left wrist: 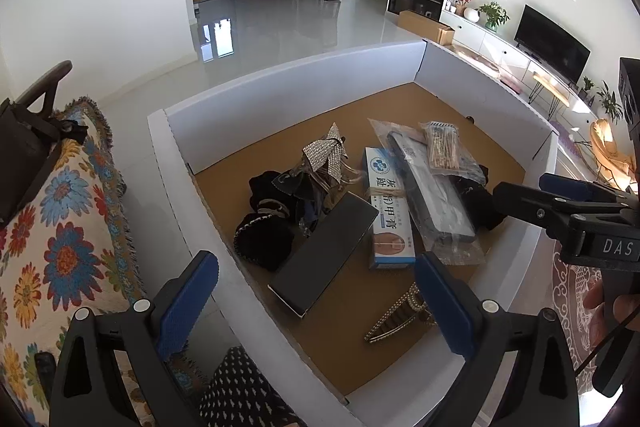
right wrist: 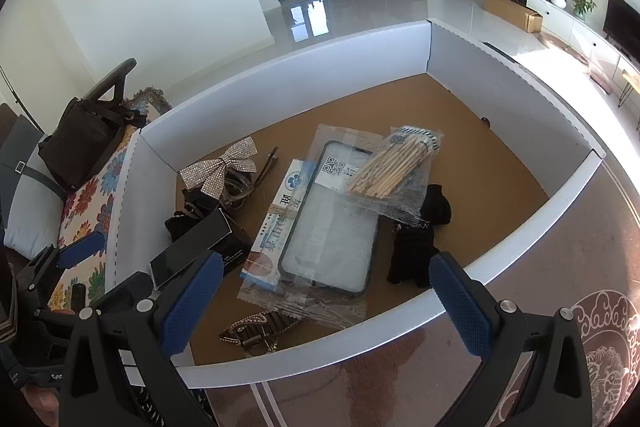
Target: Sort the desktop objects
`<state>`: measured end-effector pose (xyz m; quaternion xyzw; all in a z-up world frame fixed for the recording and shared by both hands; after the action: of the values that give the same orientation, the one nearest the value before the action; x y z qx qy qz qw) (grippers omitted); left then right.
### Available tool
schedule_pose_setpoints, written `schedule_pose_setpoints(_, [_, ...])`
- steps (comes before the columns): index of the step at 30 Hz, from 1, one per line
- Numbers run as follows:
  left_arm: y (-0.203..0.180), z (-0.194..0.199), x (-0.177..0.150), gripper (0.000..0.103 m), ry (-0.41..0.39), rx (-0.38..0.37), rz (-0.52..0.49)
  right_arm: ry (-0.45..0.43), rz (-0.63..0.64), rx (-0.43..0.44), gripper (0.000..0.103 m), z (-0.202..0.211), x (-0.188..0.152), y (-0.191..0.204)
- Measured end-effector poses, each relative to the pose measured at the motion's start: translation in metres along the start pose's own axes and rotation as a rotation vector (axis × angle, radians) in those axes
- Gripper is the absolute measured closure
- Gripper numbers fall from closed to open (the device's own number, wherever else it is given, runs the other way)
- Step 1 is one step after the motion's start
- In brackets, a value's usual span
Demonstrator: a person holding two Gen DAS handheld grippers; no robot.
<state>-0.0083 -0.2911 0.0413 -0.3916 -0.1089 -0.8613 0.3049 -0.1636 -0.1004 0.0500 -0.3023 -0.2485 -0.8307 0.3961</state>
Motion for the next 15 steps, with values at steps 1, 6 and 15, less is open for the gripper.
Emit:
schedule_pose_setpoints(1, [0.000,0.000,0.000,0.003,0.000,-0.003,0.000,-0.003,0.006,-0.007,0.000,0.000,0.000,0.000])
schedule_pose_setpoints(6, [0.000,0.005,0.004,0.003,-0.019,-0.018,0.003,0.004,0.001,-0.013,0.000,-0.002,0.001,0.001])
schedule_pose_setpoints(15, [0.002,0.009,0.009,0.003,-0.047,0.020,-0.021,-0.001,0.069,-0.024,0.000,-0.002,0.004,0.014])
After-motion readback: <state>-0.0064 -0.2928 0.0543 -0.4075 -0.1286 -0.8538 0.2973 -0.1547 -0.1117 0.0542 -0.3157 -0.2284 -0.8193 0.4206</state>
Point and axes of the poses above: each gripper's, at about its wrist camera, not at the fingertips, and z roughly against the way its jaws point, y to its left, x to its top, the point moved 1 cm from there along -z, roughly the way its jaws point, and after that the axes turned 11 degrees about -y, right-handed, at the moved point
